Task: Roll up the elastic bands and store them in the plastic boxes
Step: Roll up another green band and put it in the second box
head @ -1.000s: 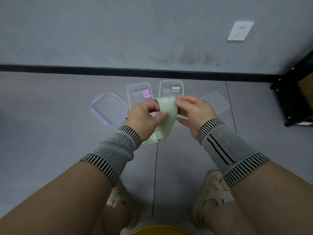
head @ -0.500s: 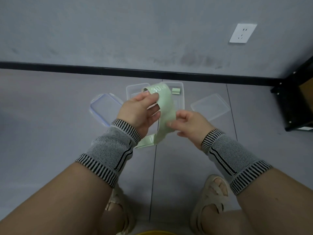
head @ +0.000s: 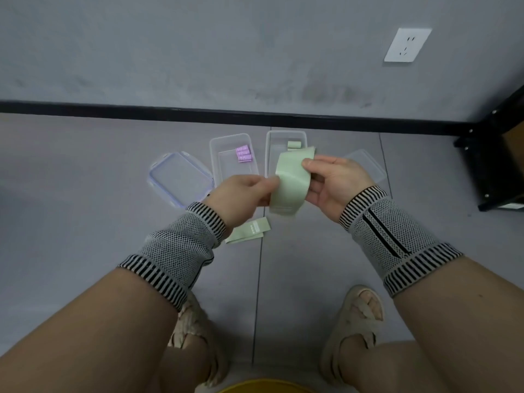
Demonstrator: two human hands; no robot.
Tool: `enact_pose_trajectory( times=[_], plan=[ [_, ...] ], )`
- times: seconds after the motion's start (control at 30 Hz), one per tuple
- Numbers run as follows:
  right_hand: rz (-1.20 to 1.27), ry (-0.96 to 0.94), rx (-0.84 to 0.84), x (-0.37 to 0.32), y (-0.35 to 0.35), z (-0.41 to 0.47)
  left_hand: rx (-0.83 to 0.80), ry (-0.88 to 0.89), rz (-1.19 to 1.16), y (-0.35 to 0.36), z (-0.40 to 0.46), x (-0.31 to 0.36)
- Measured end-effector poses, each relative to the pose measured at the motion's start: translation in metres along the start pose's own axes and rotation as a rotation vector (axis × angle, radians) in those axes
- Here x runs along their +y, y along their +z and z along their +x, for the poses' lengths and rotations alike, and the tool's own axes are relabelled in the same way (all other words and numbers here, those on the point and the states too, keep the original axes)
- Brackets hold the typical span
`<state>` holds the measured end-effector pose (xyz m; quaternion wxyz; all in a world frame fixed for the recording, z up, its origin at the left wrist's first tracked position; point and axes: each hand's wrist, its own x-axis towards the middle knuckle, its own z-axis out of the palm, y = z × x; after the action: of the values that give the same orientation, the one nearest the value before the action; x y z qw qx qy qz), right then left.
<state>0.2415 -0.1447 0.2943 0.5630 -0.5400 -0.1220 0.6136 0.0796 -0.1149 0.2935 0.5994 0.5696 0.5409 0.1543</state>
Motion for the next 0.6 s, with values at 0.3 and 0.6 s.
enact_pose_trajectory(
  times=[0.3, 0.6],
  plan=[
    [-0.299, 0.111, -0.151, 0.006, -0.005, -0.005, 0.082, -0.034, -0.347, 0.002, 0.007, 0.009],
    [-0.701, -0.028, -0.362, 0.017, -0.007, -0.007, 0.061, -0.172, -0.693, -0.005, 0.011, 0.010]
  ],
)
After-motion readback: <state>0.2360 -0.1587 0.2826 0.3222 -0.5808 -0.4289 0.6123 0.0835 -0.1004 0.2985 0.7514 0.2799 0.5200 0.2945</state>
